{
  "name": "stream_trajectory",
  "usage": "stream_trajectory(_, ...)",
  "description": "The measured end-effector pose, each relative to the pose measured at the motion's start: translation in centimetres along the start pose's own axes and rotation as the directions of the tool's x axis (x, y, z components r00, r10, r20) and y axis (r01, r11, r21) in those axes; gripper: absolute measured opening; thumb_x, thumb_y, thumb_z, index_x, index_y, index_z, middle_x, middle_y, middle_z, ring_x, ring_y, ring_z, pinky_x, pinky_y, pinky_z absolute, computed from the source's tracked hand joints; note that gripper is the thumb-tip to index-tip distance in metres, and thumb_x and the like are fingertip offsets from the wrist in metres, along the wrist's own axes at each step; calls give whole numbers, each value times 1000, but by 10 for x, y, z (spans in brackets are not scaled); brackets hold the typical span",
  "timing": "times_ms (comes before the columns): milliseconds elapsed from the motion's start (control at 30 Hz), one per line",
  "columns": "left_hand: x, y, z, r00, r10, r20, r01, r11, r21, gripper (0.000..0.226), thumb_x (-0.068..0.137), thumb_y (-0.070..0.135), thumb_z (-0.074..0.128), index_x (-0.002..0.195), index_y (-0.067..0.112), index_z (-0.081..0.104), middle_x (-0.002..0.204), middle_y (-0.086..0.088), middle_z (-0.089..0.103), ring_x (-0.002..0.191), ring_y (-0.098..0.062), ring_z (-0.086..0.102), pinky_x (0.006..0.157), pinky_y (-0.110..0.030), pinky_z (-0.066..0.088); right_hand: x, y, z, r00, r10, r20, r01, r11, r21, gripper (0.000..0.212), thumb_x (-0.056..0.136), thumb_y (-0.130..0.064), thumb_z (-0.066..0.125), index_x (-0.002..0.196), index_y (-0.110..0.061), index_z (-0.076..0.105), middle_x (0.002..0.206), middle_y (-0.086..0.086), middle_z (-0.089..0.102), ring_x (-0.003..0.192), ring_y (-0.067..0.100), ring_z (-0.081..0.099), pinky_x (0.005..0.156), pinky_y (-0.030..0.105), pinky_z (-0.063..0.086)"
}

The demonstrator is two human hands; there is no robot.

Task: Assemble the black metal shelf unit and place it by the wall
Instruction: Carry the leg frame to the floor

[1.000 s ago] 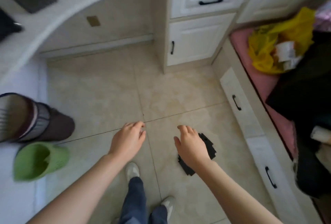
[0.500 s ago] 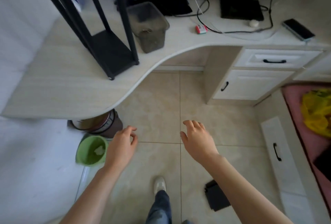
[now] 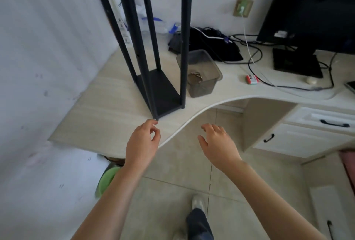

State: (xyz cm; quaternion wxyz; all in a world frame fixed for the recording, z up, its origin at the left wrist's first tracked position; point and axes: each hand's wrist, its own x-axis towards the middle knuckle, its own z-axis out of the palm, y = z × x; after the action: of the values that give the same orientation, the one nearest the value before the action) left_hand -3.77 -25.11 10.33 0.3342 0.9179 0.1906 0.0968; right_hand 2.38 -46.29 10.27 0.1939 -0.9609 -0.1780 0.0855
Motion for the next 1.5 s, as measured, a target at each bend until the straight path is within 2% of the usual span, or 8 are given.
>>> stream_trajectory(200, 58, 24, -7, 990, -88, -110, 79, 994, -81, 32, 95, 19, 67, 126, 16, 60, 108, 3, 66, 96, -15, 62, 84, -29, 53, 80, -9, -35, 990, -136, -35, 135, 991, -24, 40, 103, -33, 45, 138, -15, 47, 135, 4, 55, 128, 24, 46, 100, 36, 41)
stream_trajectory(367, 101, 45, -16, 943, -150, -299, 108, 982, -152, 30, 93, 20, 70, 119, 15, 55, 115, 0, 60, 96, -19, 62, 80, -34, 54, 142, -21, -69, 971, -211, -116, 215, 977, 16, 39, 101, -34, 49, 133, -11, 50, 128, 8, 58, 119, 27, 53, 95, 38, 46)
stream_trajectory(600, 144, 73, -35, 876, -228, -426, 103, 949, -297, 37, 91, 27, 73, 118, 28, 46, 110, 13, 57, 93, -7, 59, 74, -7, 40, 197, -45, -93, 942, -209, -262, 292, 894, 339, 45, 100, -32, 52, 140, -17, 38, 129, 0, 54, 106, 19, 61, 83, 36, 54)
stream_trajectory(767, 154, 90, -35, 845, -213, -491, -41, 889, -456, 27, 95, 23, 68, 115, 19, 51, 93, 14, 62, 85, 4, 64, 71, -5, 47, 220, -67, -99, 944, -140, -299, 291, 779, 555, 39, 102, -34, 47, 138, -23, 35, 108, -2, 61, 85, 13, 61, 70, 33, 53)
stream_trajectory(967, 169, 94, -35, 826, -183, -534, -162, 830, -534, 9, 97, 22, 62, 102, 25, 55, 79, -8, 60, 68, -20, 61, 65, -18, 52, 234, -81, -93, 945, -41, -325, 275, 638, 719, 33, 103, -29, 45, 134, -21, 36, 90, 1, 62, 79, 10, 63, 63, 22, 51)
stream_trajectory(1133, 182, 86, -31, 785, -184, -591, -187, 840, -509, 17, 98, 24, 62, 88, 12, 56, 67, -20, 49, 56, -34, 51, 54, -50, 49, 240, -81, -87, 945, -48, -323, 287, 591, 754, 27, 103, -27, 46, 128, -25, 36, 81, 6, 55, 62, 13, 53, 56, 28, 48)
stream_trajectory(1367, 186, 88, -41, 753, -193, -630, -195, 848, -493, 15, 98, 25, 62, 86, 20, 55, 65, -8, 50, 56, -26, 55, 56, -46, 54, 237, -92, -93, 938, -76, -338, 320, 565, 760, 25, 102, -23, 48, 124, -19, 38, 80, 6, 52, 63, 9, 50, 58, 27, 48)
stream_trajectory(1500, 185, 80, -55, 743, -182, -644, -228, 836, -500, 21, 99, 27, 63, 84, 16, 54, 64, -21, 47, 54, -37, 52, 51, -53, 50, 229, -104, -95, 923, -89, -374, 360, 544, 758, 19, 102, -22, 49, 119, -21, 41, 77, 2, 50, 63, 10, 48, 59, 31, 48)
